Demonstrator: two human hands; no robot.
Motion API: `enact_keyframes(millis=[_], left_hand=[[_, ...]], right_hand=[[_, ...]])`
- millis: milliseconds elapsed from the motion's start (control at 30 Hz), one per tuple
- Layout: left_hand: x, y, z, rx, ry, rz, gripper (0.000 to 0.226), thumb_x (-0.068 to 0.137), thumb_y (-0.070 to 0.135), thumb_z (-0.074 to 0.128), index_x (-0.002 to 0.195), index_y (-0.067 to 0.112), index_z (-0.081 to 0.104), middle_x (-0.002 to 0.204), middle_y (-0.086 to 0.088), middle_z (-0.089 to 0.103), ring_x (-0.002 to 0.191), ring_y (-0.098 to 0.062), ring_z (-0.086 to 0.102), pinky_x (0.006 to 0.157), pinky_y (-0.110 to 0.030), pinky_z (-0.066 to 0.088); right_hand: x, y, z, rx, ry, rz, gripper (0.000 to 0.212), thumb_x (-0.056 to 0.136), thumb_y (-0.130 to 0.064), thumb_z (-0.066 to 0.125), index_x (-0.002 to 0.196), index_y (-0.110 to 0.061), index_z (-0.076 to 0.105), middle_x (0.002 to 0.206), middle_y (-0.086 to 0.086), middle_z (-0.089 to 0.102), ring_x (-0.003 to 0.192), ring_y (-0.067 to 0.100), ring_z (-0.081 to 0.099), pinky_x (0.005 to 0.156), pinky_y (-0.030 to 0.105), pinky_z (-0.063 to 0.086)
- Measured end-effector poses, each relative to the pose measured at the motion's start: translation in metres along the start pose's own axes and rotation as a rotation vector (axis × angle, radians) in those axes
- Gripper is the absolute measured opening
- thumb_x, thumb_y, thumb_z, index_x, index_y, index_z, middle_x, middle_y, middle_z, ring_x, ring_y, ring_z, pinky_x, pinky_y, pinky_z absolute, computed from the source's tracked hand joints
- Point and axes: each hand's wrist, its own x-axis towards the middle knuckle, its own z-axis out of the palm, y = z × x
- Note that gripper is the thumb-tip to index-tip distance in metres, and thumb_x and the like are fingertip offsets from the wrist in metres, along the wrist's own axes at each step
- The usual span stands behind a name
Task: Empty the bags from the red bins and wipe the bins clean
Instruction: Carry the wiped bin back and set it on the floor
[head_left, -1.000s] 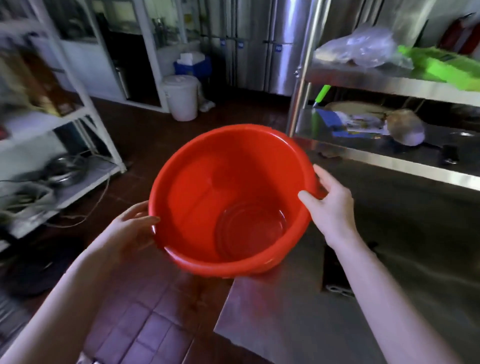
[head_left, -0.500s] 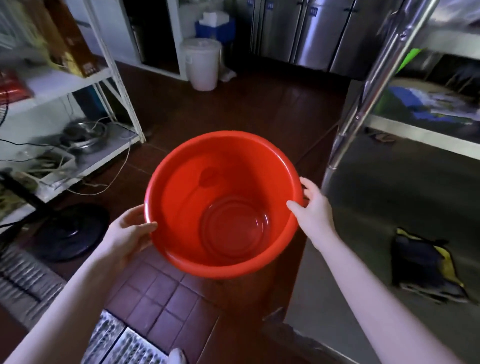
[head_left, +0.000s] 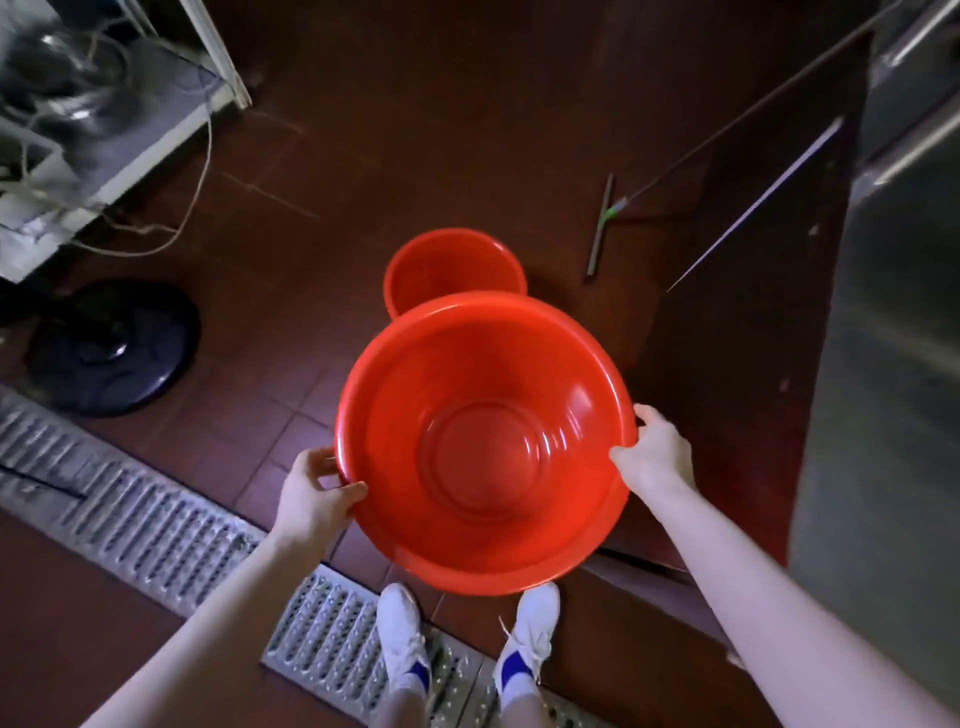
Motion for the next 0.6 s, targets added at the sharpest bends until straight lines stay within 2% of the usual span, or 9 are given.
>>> enact_keyframes(millis=[100,167,267,400,600], left_hand=[[0.040,-0.058,0.031,0.037,0.046,-0.074,0.045,0.077,-0.016,0.065,0.114,0.007,0.052,0.110,-0.015,0.060,0.073,-0.030,0.062,0.062,-0.040,0.056],[0.068,-0.097,0.051,0.070,0.051,-0.104,0.047,0.077,-0.016,0.065,0.116,0.005,0.052,0.109,-0.016,0.061,0.074,-0.031,0.062,0.056,-0.036,0.054],[0.109,-0.151,0.078,0.112,0.080,-0.133,0.048,0.075,-0.014,0.068,0.117,0.004,0.053,0.109,-0.017,0.061,0.088,-0.040,0.064,0.065,-0.040,0.056],[0.162,-0.203,0.107,0.165,0.085,-0.143,0.049,0.075,-0.010,0.071,0.118,0.006,0.053,0.109,-0.015,0.061,0.092,-0.041,0.065,0.080,-0.056,0.055],[0.223,-0.245,0.135,0.275,0.088,-0.135,0.048,0.072,-0.002,0.073,0.108,0.020,0.051,0.097,-0.002,0.062,0.090,-0.036,0.066,0.079,-0.054,0.057]], right_hand=[[0.043,0.028,0.060,-0.050,-0.030,0.024,0.056,0.083,-0.007,0.060,0.135,-0.025,0.050,0.113,0.007,0.068,0.101,0.030,0.064,0.081,0.031,0.050],[0.071,0.048,0.099,-0.074,-0.047,0.039,0.054,0.085,-0.007,0.058,0.135,-0.027,0.050,0.113,0.007,0.068,0.102,0.030,0.064,0.080,0.031,0.050],[0.111,0.078,0.153,-0.105,-0.077,0.048,0.050,0.086,-0.005,0.057,0.132,-0.026,0.053,0.112,0.008,0.068,0.100,0.031,0.065,0.083,0.035,0.054],[0.159,0.106,0.212,-0.137,-0.098,0.021,0.046,0.088,-0.005,0.057,0.130,-0.023,0.054,0.114,0.009,0.067,0.102,0.033,0.065,0.088,0.042,0.056],[0.215,0.131,0.265,-0.127,-0.127,-0.015,0.055,0.090,-0.005,0.058,0.140,-0.024,0.046,0.125,0.010,0.063,0.113,0.031,0.061,0.098,0.043,0.051]])
